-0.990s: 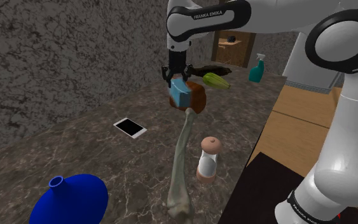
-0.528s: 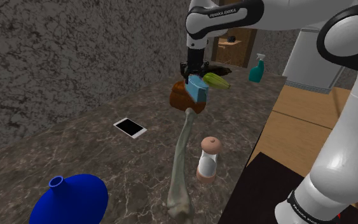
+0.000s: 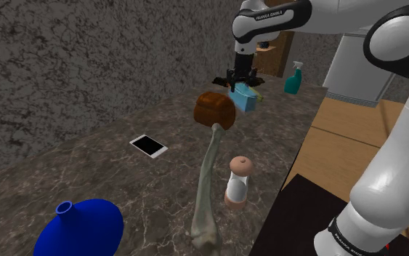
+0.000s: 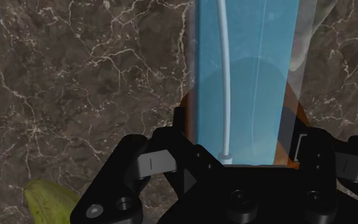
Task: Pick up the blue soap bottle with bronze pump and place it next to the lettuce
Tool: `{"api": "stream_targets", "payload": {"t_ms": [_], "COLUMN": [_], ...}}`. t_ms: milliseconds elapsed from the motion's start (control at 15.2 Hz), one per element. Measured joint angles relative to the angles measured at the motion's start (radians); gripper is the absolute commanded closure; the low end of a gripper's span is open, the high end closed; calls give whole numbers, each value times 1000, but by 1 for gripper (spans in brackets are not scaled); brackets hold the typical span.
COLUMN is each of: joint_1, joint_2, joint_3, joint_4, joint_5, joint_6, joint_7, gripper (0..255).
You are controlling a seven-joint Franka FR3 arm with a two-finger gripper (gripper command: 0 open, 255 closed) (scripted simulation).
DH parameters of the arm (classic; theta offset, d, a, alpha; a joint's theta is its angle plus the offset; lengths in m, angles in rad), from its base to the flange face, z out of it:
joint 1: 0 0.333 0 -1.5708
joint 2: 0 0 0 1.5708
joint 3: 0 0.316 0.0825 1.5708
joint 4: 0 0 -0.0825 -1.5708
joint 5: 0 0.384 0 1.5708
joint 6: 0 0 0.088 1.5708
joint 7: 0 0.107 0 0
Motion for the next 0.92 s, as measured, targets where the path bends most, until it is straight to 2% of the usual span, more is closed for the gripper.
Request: {"api": "stream_targets", "payload": {"t_ms": [660, 924], "joint_1": [-128, -181], "joint_2": [47, 101], "joint_3": [-93, -126], "joint_4": [57, 134], "joint_5": [17, 27], "joint_6": [-10, -34], "joint_7": [-223, -310], "gripper": [255, 255]}}
